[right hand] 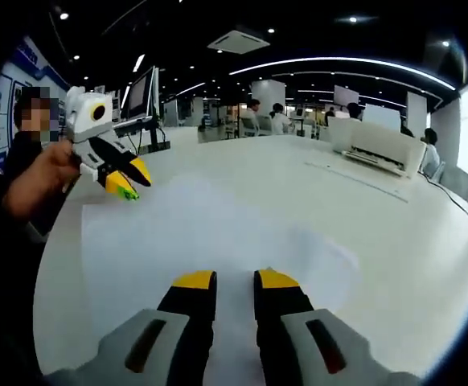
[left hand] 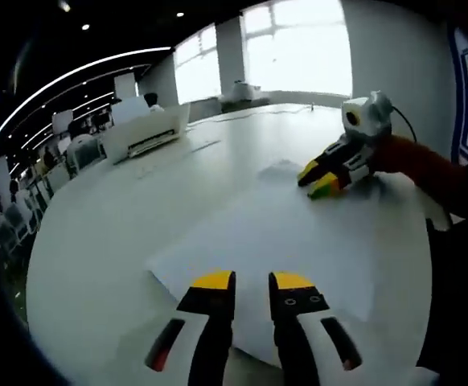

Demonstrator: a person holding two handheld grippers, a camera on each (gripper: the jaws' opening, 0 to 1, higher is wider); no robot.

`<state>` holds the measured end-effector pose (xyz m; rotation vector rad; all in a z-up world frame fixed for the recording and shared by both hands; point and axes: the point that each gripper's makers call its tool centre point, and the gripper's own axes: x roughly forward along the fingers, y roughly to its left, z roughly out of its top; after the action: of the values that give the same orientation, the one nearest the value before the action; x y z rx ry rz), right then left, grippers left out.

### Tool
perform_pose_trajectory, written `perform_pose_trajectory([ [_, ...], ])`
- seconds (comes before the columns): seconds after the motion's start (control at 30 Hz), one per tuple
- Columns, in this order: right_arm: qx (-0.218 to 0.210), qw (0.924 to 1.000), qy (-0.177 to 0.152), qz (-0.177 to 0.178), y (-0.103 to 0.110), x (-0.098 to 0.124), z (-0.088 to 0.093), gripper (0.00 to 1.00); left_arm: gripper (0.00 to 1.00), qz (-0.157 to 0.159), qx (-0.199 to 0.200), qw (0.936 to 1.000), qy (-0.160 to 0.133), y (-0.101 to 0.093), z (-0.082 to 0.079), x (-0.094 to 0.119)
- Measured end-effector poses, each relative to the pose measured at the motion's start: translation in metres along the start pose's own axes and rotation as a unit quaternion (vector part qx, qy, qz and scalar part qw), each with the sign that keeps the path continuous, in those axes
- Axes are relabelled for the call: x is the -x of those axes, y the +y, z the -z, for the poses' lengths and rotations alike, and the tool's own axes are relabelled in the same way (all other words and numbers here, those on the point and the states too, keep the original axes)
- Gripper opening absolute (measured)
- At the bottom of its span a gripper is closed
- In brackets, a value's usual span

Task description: Organize the stack of printing papers by aligning and flattening the scattered papers on the table

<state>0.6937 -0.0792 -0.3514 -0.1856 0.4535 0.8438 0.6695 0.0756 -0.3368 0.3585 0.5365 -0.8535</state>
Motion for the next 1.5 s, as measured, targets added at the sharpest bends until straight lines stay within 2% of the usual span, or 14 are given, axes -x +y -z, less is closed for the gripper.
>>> perform_pose_trajectory([
  [0.07,0.000,1.0000,0.000,0.000,0.000,0.000,0.000,0.15,0.23,0.006,-0.018,0.9996,0.022,-0.002,0.013,-0.005],
  [0.13,0.000,1.0000,-0.001,-0.001,0.001,0.000,0.000,0.15,0.23,0.009,0.005,0.9999,0.001,-0.005,0.010,-0.011],
  [0.37,-0.002,1.0000,-0.001,-0.001,0.002,0.001,-0.001,0.15,0.27,0.000,0.005,0.9996,-0.028,0.000,0.010,-0.006],
  [0.67,-0.003,0.9999,0.009,0.009,-0.001,0.002,-0.003,0.17,0.35,-0.004,0.013,0.9994,-0.032,0.007,0.009,-0.003],
  [0.9,-0.001,1.0000,-0.009,0.002,0.004,0.006,-0.018,0.21,0.35,-0.007,0.020,0.9990,-0.038,0.011,0.008,0.002],
  [1.1,0.010,0.9999,-0.013,-0.004,0.011,0.013,-0.023,0.26,0.38,-0.004,0.029,0.9987,-0.043,0.010,0.011,0.011],
  [1.5,0.032,0.9992,-0.025,-0.008,0.016,0.037,-0.027,0.34,0.44,-0.028,0.042,0.9962,-0.070,0.017,0.013,0.042],
])
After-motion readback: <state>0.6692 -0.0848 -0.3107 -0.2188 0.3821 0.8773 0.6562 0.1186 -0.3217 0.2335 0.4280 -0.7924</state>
